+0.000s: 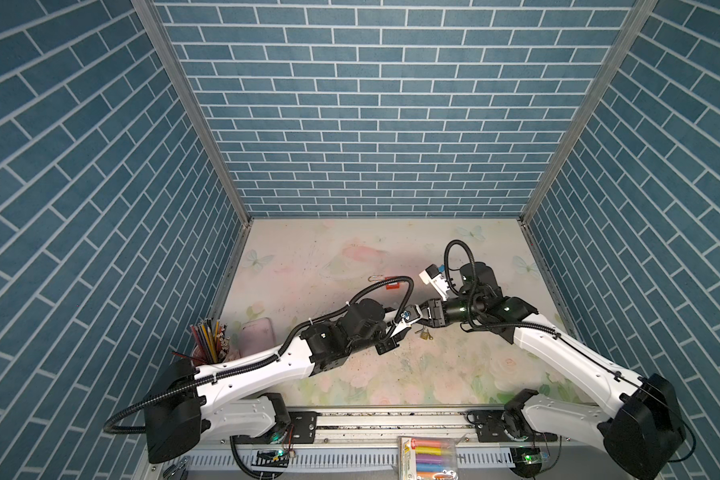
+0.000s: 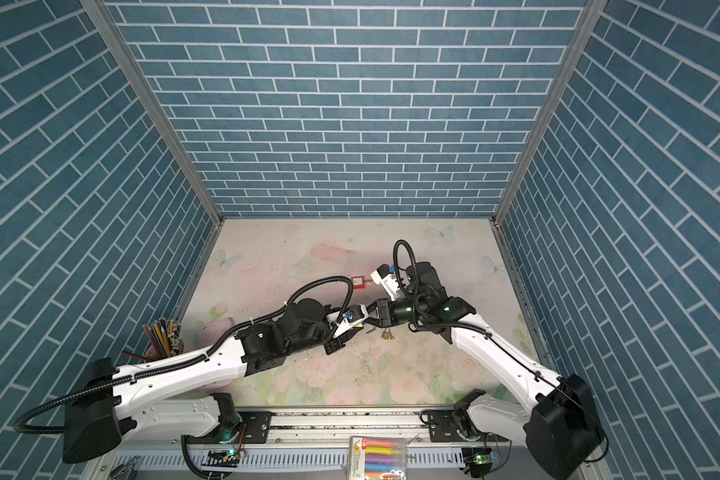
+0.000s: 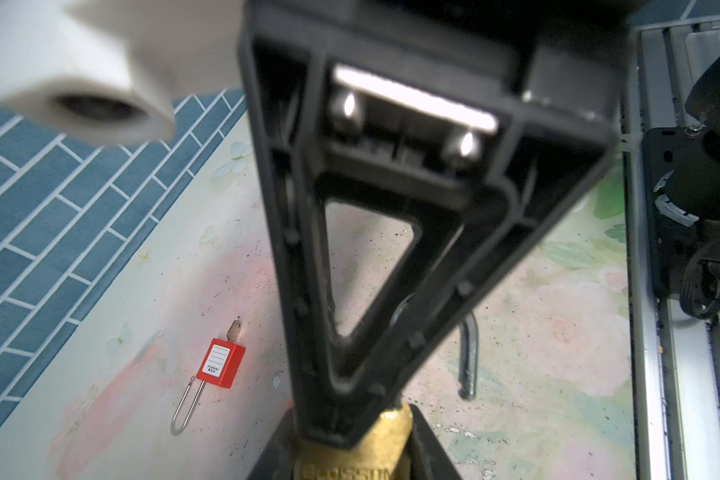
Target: Lock with the key
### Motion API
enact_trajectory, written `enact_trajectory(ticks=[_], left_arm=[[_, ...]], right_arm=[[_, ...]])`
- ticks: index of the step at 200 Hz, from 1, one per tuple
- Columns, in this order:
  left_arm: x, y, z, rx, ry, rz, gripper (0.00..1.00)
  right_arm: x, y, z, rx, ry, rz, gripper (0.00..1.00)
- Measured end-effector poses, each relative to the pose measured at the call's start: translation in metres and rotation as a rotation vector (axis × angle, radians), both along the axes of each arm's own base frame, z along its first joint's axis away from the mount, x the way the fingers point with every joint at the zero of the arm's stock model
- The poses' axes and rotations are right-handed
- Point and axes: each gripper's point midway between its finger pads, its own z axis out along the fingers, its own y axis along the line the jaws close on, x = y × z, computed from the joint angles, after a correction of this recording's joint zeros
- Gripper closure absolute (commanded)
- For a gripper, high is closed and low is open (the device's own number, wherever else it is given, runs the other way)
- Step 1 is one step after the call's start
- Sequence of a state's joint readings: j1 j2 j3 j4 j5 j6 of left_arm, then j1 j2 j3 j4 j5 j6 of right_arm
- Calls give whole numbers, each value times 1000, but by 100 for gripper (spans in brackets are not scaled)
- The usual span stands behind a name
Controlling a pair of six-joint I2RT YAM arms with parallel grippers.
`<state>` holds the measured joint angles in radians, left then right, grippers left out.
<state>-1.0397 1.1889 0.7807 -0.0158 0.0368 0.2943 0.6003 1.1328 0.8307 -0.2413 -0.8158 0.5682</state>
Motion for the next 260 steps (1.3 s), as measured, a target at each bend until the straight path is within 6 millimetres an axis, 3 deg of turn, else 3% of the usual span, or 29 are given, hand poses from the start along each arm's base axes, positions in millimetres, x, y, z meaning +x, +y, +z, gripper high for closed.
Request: enact_trajectory(ticks=[50, 130, 207, 260], left_arm=[[-1, 5, -8, 6, 59, -24, 95], [13, 15, -9, -17, 107, 1, 95], [10, 13, -11, -16, 123, -15, 95], [10, 14, -13, -11, 132, -11, 95]], right_arm=[[3, -24, 26, 15, -115, -81, 50], [-22, -29, -2, -51, -32, -37, 49], [-8, -22, -26, -103, 2, -36, 62], [1, -21, -32, -113, 10, -47, 67]])
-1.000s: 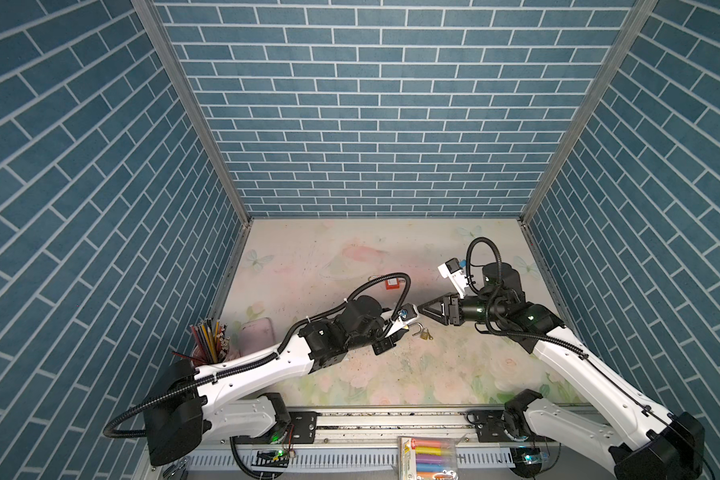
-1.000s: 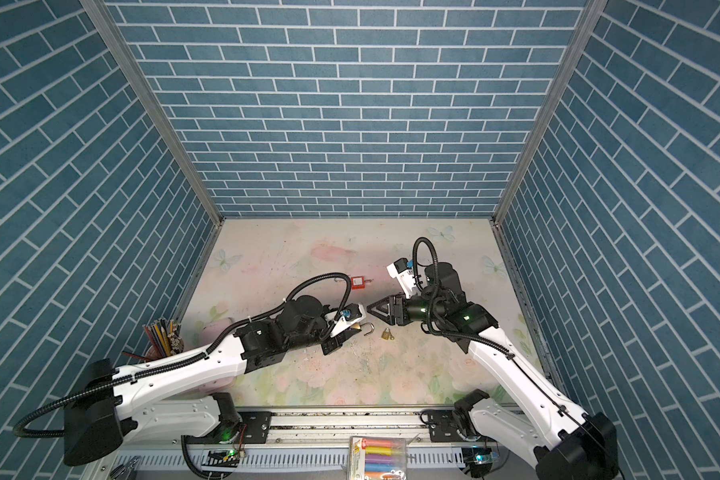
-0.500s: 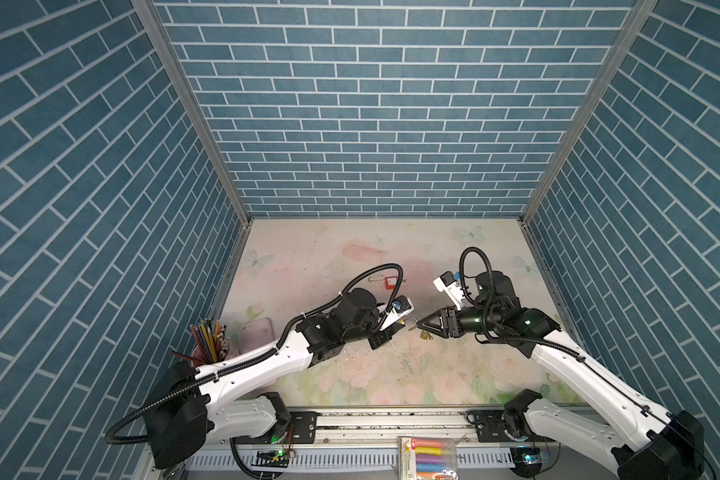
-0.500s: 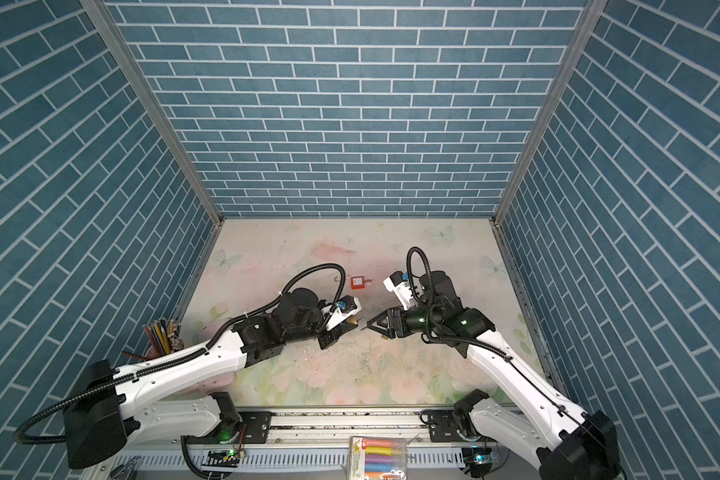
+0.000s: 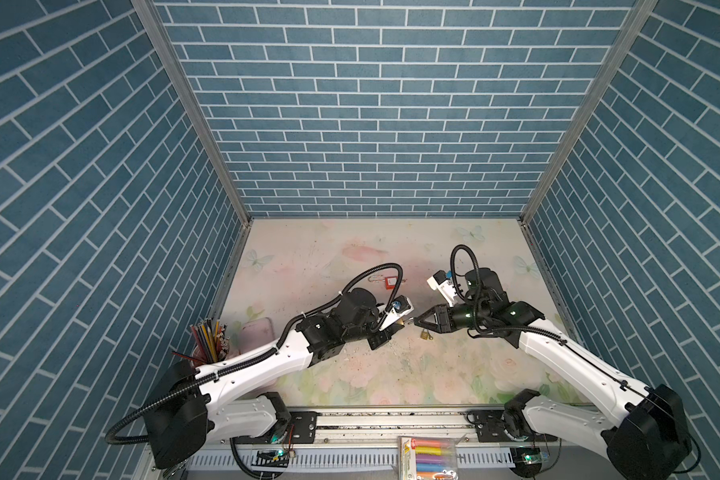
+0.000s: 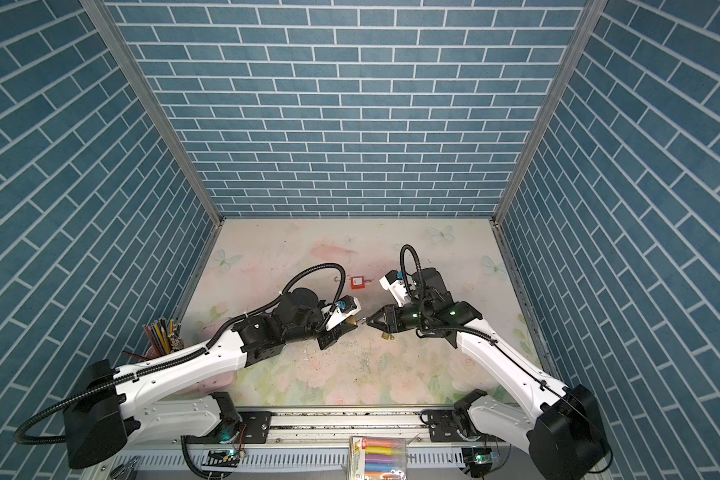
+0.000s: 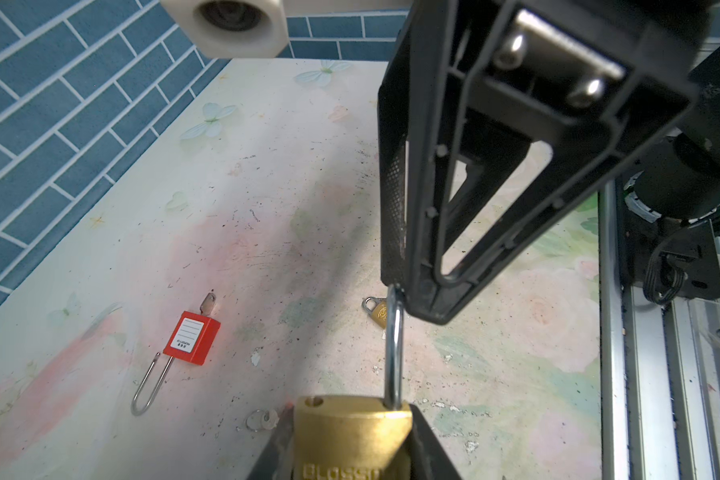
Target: Lock with the key
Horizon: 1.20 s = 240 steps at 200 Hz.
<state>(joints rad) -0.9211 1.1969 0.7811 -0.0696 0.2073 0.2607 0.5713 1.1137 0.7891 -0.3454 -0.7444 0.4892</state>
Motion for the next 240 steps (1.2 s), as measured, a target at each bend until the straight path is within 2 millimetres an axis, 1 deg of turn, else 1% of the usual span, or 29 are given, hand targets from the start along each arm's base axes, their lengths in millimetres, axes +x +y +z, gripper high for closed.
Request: enact_trajectory(ticks=[22, 36, 66, 92, 124, 160, 211, 240], left_arm=[[-1, -1, 0, -3, 3, -7, 94], [-3, -1, 1, -6, 6, -15, 94], [-4, -1, 0, 1, 5, -24, 95], [-4, 1, -2, 18, -11, -30, 95], [-3, 6, 3, 16, -79, -37, 95], [-1, 8, 4, 32, -160, -58, 95], [0, 6, 9, 45, -239, -86, 95], [1, 4, 12, 40, -258, -89, 95]], right_arm=[[7, -1, -3, -10, 0, -19, 66], [12, -2, -4, -18, -4, -35, 63], [23, -4, 4, -10, -34, -64, 62], [26, -8, 11, 2, -45, -84, 61], [20, -9, 24, 45, -30, -90, 60], [13, -4, 35, 102, 10, -68, 60], [5, 3, 37, 141, 44, -36, 60], [3, 9, 36, 145, 52, -15, 64]])
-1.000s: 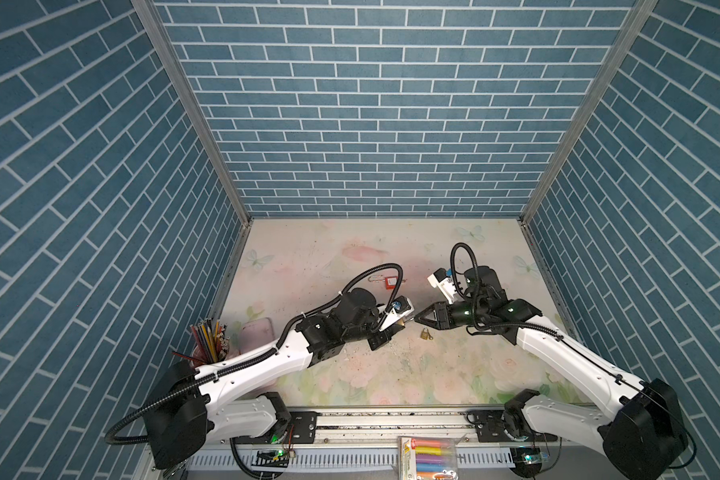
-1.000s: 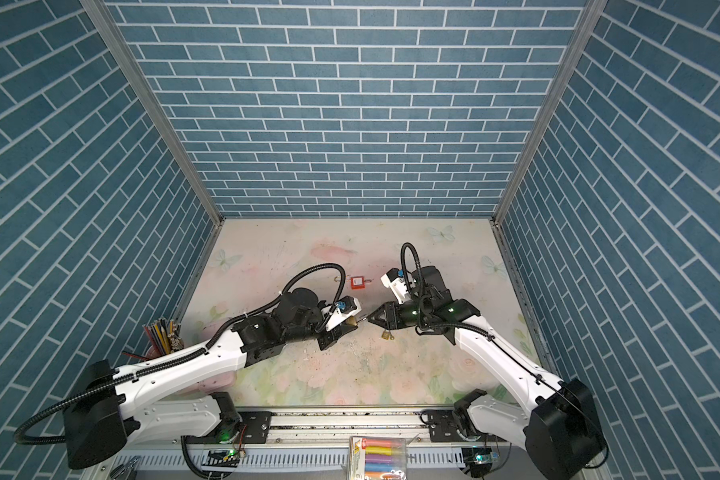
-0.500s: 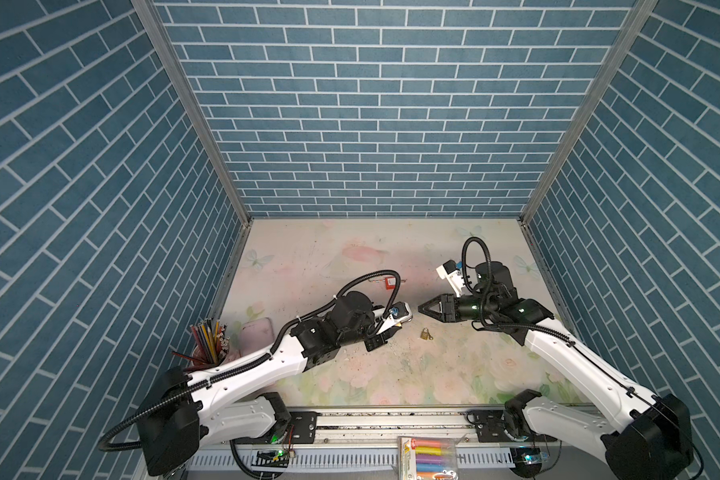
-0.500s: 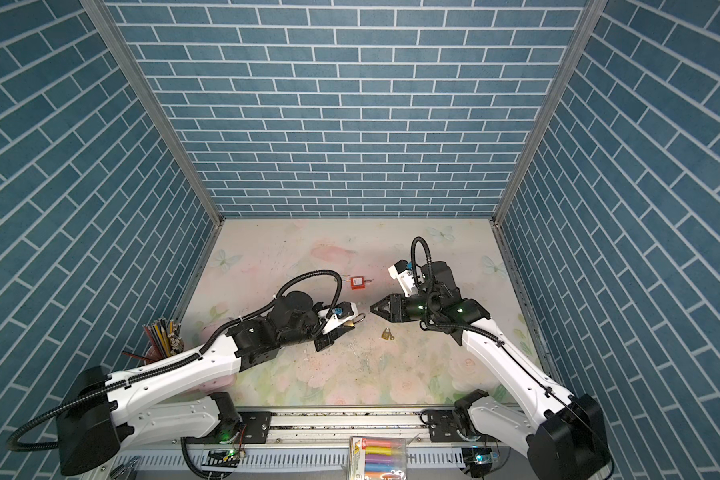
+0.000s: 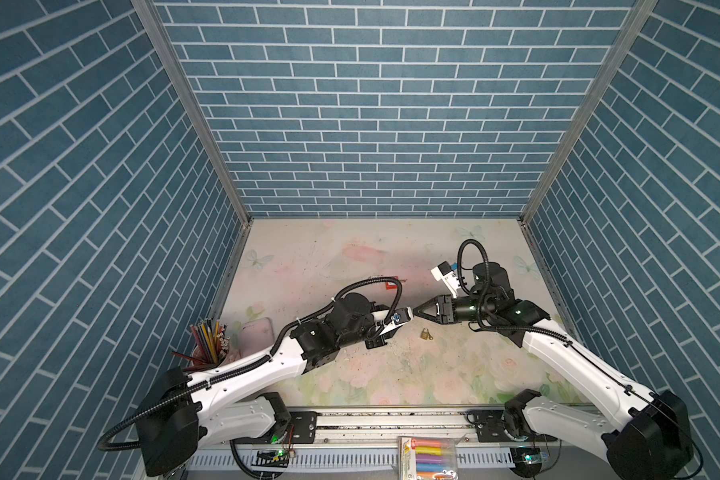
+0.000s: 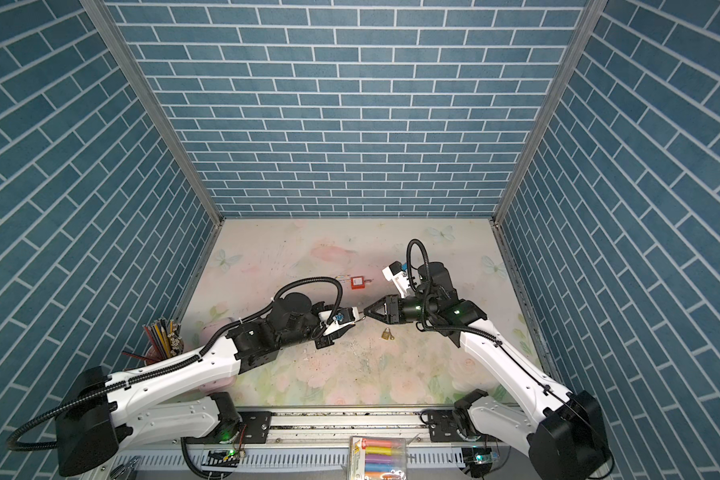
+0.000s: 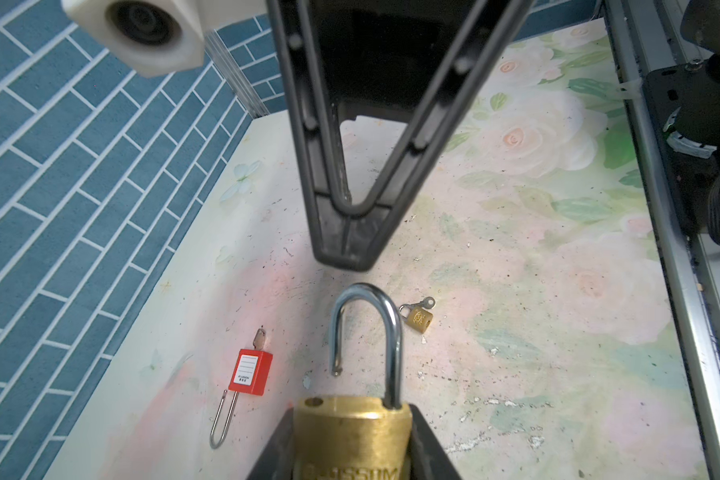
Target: Lock with the key
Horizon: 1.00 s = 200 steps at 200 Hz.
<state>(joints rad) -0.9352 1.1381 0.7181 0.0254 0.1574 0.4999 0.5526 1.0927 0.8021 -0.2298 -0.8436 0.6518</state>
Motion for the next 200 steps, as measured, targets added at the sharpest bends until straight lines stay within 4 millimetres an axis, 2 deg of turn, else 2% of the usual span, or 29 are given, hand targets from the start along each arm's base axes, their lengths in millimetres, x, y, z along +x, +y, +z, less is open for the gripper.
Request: enact_trajectory(ticks=[47, 135, 154, 173, 200], left_arm=[[-2, -2, 1, -1, -6, -11, 96], [-7, -3, -4, 2, 8, -27, 96], [-7, -3, -5, 2, 14, -25, 96], [-6, -4, -6, 2, 23, -20, 96], [-3, -4, -9, 7, 24, -5, 96]], right_arm=[[3, 5, -7, -8, 16, 6, 79], [7, 8, -15, -21, 21, 9, 96], [7, 9, -16, -21, 23, 13, 94], [6, 11, -16, -20, 24, 18, 83], [6, 11, -17, -24, 19, 21, 74]])
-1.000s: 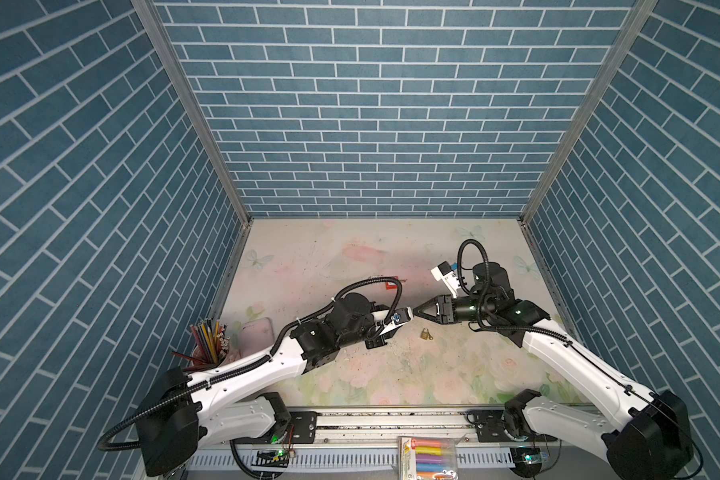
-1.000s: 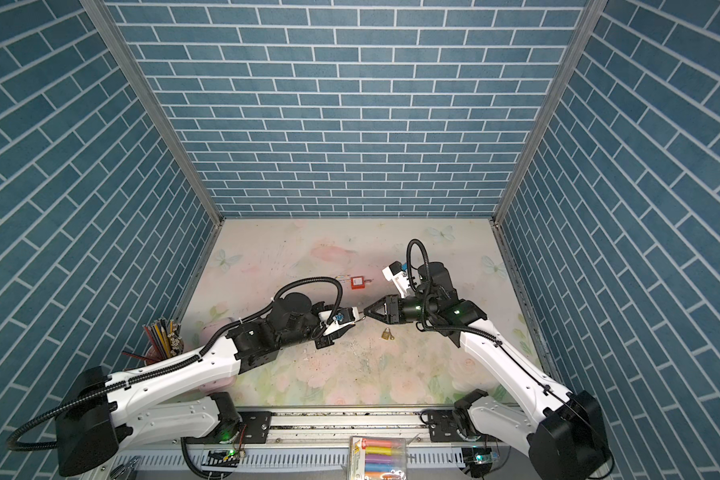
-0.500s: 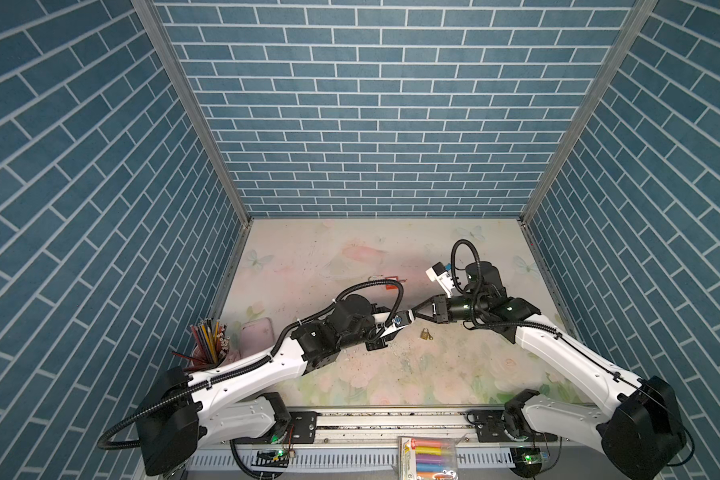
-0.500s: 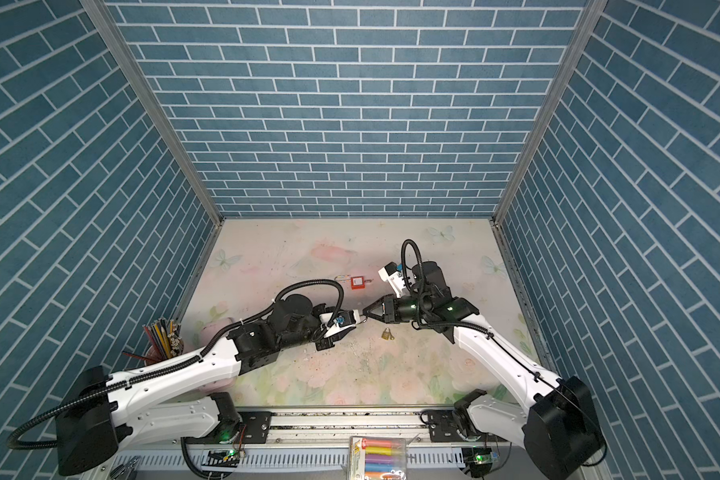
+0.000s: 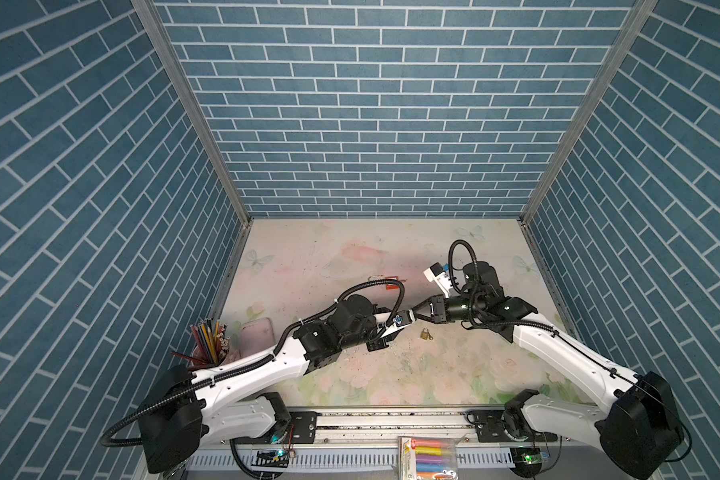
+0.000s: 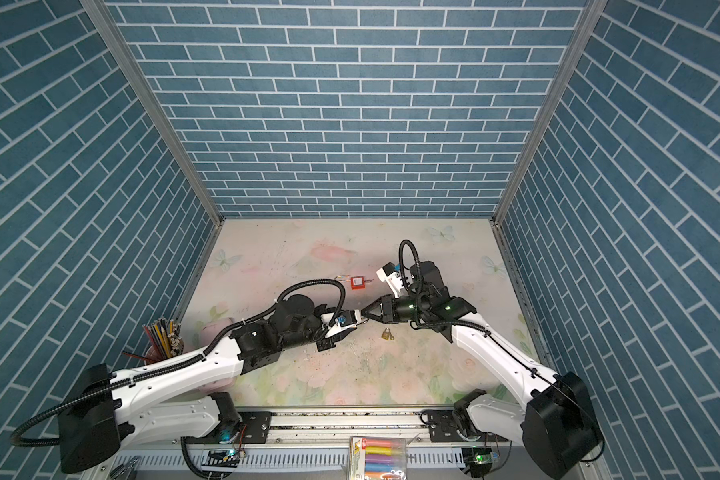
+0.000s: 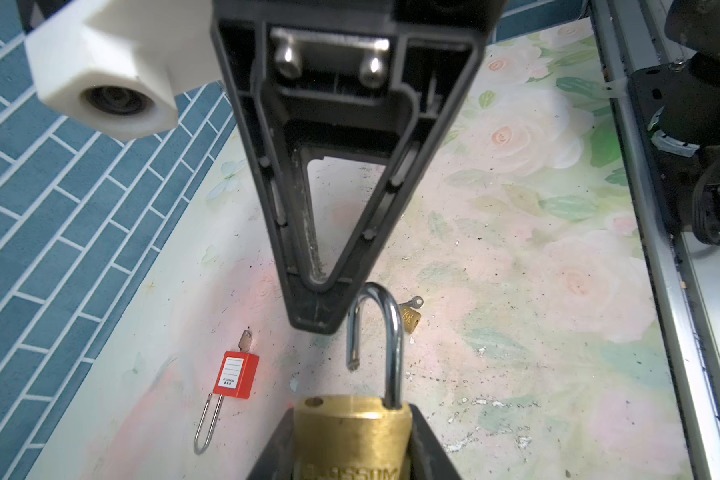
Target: Lock with the key
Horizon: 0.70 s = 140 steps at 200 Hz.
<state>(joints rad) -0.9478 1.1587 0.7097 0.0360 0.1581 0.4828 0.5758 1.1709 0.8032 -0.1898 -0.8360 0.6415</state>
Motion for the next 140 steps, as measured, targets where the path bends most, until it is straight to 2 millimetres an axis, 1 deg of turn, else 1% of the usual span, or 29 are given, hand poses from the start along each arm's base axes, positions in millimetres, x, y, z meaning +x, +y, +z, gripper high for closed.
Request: enact_trajectory(ticks=[10, 37, 51, 74, 109, 140], left_arm=[[2, 1, -1, 3, -2, 9, 96], [6, 3, -3, 13, -6, 38, 97], [8, 3, -4, 15, -7, 50, 96], [11, 4, -5, 19, -9, 66, 96], [12, 5, -5, 21, -12, 74, 97], [13, 4, -6, 22, -11, 74, 97]], right_arm=[[0, 0, -1, -6, -2, -1, 71], [3, -1, -2, -20, -6, -10, 69], [4, -1, -3, -30, 0, -16, 65], [3, -3, -6, -43, 7, -21, 64], [3, -2, -10, -53, 21, -19, 65], [4, -1, -13, -54, 34, -16, 73]])
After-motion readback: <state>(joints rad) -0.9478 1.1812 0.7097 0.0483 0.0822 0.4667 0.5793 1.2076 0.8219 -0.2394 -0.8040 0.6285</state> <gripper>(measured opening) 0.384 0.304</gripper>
